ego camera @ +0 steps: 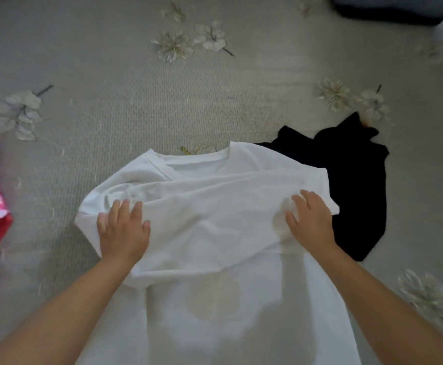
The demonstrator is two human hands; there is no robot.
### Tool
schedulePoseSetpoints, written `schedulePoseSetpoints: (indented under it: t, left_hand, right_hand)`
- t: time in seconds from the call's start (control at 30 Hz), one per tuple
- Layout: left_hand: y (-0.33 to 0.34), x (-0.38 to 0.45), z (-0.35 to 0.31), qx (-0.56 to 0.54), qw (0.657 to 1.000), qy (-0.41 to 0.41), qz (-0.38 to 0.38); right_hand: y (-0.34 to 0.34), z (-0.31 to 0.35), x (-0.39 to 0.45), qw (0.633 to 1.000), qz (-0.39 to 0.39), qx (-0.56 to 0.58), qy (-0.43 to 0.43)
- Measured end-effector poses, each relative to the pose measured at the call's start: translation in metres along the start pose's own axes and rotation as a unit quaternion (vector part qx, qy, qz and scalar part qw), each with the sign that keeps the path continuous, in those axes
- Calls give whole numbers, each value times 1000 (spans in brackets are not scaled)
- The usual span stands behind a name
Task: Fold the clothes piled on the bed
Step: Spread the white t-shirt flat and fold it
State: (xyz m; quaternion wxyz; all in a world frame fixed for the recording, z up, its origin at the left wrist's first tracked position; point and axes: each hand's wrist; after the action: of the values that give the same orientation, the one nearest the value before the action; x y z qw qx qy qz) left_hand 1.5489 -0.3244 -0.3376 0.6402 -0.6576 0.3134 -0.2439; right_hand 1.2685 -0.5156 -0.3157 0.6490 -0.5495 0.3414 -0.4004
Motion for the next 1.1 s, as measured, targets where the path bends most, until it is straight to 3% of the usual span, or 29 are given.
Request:
schedulePoseSetpoints:
  t: [0.1, 0.2, 0.27, 0.33, 0.4, 0.53, 0.63, 0.7, 0.8, 0.87, 0.93, 1.0, 1.07, 1.1]
  left_hand:
    - [4, 22, 14, 30, 999, 10, 2]
    - [14, 40, 33, -63, 989, 113, -66]
    - [6, 44, 41, -129, 985, 105, -37]
    - [-3, 48, 51, -143, 983, 111, -24]
    - [-15, 58, 63, -104, 984, 145, 11]
    - [-32, 96, 91, 82, 973, 185, 115]
    - [-43, 128, 105, 140, 965, 201, 92]
    - [-40, 147, 107, 128, 956, 262, 26]
    - [-35, 162, 91, 123, 935, 330, -41]
    - [-28, 160, 75, 171, 943, 286, 13]
    - [-10, 151, 77, 181, 965, 188, 32]
    - [2, 139, 86, 111, 980, 159, -52]
    - [10, 125, 90, 27, 970, 135, -199]
    - [10, 115, 89, 2, 963, 128, -236]
  right_hand:
    - [11, 12, 36, 997, 26, -53, -55]
    - [23, 13, 67, 993, 43, -104, -45]
    - [28, 6, 81, 988, 66, -131, -41]
    - [27, 0, 91, 989, 36, -131, -60]
    - [20, -5, 99, 983, 64, -139, -104]
    - [7, 10, 100, 961, 189, -127, -159]
    - [6, 26, 93, 957, 250, -91, -112]
    - [4, 26, 90, 962, 260, -60, -60]
    - [4, 18, 91, 965, 255, -61, -1]
    - [2, 15, 95, 968, 240, -70, 32]
    - [3, 13, 100, 975, 200, -76, 53]
    - [12, 13, 98, 985, 115, -127, 36]
    - [25, 18, 87, 986, 45, -155, 38]
    - [31, 22, 79, 990, 17, -136, 40]
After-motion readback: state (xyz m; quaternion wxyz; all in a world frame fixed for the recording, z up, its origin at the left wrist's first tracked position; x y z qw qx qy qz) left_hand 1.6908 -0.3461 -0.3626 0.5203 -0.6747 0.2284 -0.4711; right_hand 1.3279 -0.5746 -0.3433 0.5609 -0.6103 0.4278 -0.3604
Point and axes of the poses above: each hand's wrist, its own x-axis towards the middle knuckle, its own y-axis out of the palm, z = x × y, and after that the axes turned 11 degrees about -z, right-handed
